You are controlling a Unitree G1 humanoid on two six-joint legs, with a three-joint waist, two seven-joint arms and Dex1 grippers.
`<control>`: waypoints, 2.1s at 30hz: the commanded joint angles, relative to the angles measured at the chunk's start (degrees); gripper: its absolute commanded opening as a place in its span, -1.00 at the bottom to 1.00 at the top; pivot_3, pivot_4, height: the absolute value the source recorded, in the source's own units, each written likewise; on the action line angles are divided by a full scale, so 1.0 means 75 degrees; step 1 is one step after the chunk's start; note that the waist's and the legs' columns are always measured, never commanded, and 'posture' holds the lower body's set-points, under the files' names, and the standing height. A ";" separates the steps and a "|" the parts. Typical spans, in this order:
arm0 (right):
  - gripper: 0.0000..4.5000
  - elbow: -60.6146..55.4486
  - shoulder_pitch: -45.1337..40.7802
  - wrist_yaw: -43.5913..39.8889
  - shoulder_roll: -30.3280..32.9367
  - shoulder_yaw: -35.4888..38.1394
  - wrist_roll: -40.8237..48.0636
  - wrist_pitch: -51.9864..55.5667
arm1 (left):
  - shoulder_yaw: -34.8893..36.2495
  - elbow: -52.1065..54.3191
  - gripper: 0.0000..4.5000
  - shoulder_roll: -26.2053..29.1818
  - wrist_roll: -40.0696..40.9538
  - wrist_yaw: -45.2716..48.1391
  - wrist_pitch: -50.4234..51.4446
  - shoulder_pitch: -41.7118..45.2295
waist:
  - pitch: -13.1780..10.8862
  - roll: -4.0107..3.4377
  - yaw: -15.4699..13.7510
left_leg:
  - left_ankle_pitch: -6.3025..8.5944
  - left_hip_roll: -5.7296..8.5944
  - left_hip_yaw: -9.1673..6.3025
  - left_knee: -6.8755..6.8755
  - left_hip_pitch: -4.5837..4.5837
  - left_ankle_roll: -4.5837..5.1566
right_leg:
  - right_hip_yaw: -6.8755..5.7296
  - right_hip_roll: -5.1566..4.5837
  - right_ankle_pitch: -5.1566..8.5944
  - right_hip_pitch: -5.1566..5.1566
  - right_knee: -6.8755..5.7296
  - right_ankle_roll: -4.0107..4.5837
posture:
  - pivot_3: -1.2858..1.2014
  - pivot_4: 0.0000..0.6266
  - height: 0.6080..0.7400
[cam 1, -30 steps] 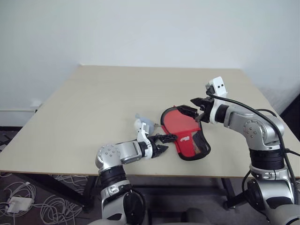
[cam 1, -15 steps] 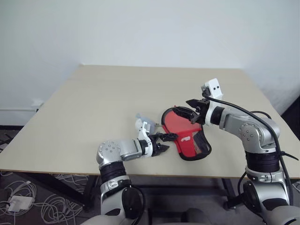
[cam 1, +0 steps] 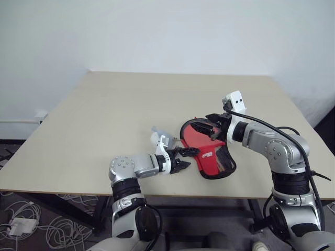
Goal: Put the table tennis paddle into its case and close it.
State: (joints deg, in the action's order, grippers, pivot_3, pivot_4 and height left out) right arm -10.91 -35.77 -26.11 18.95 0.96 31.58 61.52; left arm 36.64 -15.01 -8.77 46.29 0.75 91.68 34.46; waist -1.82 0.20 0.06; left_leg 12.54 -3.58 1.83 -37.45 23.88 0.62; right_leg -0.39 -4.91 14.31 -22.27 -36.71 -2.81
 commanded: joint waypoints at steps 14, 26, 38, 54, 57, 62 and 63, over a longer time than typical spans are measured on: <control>1.00 -0.0369 -0.0057 0.0147 -0.0168 0.0106 0.0171 0.0055 | -0.0531 -0.0462 0.99 -0.0792 0.0599 -0.1768 0.0109 0.0414 | 0.0000 0.0001 0.0003 | 0.0000 0.0000 -0.0001 0.0005 -0.0004 0.0000 | 0.0000 0.0000 0.0002 0.0001 0.0004 -0.0003 | 0.03 -1.00 1.00; 1.00 -0.0312 -0.0151 0.0245 -0.0235 0.0196 0.0173 0.0065 | -0.0092 -0.0895 0.99 -0.1079 0.0183 -0.2703 -0.0212 0.0656 | 0.0060 0.0031 0.0124 | 0.0002 0.0000 -0.0013 0.0026 -0.0052 -0.0005 | -0.0002 0.0005 0.0004 0.0020 0.0007 -0.0004 | 0.03 -1.00 1.00; 1.00 -0.0321 -0.0245 0.0303 -0.0287 0.0254 0.0250 0.0156 | -0.0084 -0.1621 0.04 -0.0732 -0.0152 -0.3584 -0.0441 0.0471 | 0.0155 0.0030 0.0137 | 0.0023 0.0007 -0.0062 0.0050 -0.0105 -0.0041 | -0.0050 0.0002 0.0032 0.0105 0.0071 -0.0014 | 0.03 -1.00 1.00; 1.00 -0.0373 -0.0269 0.0473 -0.0505 0.0206 0.0349 0.0225 | -0.0704 -0.1361 -0.99 -0.0115 0.0245 -0.2868 0.0093 0.0678 | 0.0149 0.0018 0.0114 | 0.0028 0.0029 -0.0078 0.0087 -0.0123 -0.0049 | -0.0054 -0.0007 0.0033 0.0128 0.0121 -0.0018 | 0.03 -1.00 1.00; 1.00 -0.0336 -0.0292 0.0455 -0.0481 0.0189 0.0336 0.0203 | -0.0797 -0.1006 -0.99 -0.0101 0.0656 -0.2641 0.0109 0.0736 | 0.0144 0.0012 0.0108 | 0.0028 0.0035 -0.0088 0.0088 -0.0082 -0.0050 | -0.0056 -0.0007 0.0027 0.0094 0.0123 -0.0016 | 0.03 -1.00 1.00; 1.00 -0.0345 -0.0288 0.0435 -0.0461 0.0156 0.0328 0.0196 | -0.0948 -0.0728 -0.75 -0.0040 0.1374 -0.2445 0.0109 0.0714 | 0.0118 0.0015 0.0130 | -0.0001 0.0042 -0.0095 0.0084 0.0057 -0.0018 | -0.0050 -0.0002 -0.0004 -0.0018 0.0109 -0.0001 | 0.03 -1.00 1.00; 1.00 -0.0341 -0.0294 0.0434 -0.0462 0.0153 0.0330 0.0197 | -0.0951 -0.0689 -0.59 -0.0040 0.1526 -0.2429 0.0109 0.0703 | 0.0105 0.0009 0.0128 | -0.0005 0.0042 -0.0098 0.0084 0.0082 -0.0021 | -0.0050 0.0000 -0.0005 -0.0039 0.0106 -0.0001 | 0.03 -1.00 1.00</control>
State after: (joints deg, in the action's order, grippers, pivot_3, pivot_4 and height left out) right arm -11.59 -35.99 -22.74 15.10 1.46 33.48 63.60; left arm 30.27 -22.33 -7.85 54.53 -18.49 92.11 39.22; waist -1.03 0.26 1.02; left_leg 12.49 -3.26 1.07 -36.81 24.54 0.46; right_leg -0.76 -4.89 14.27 -22.61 -35.92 -2.82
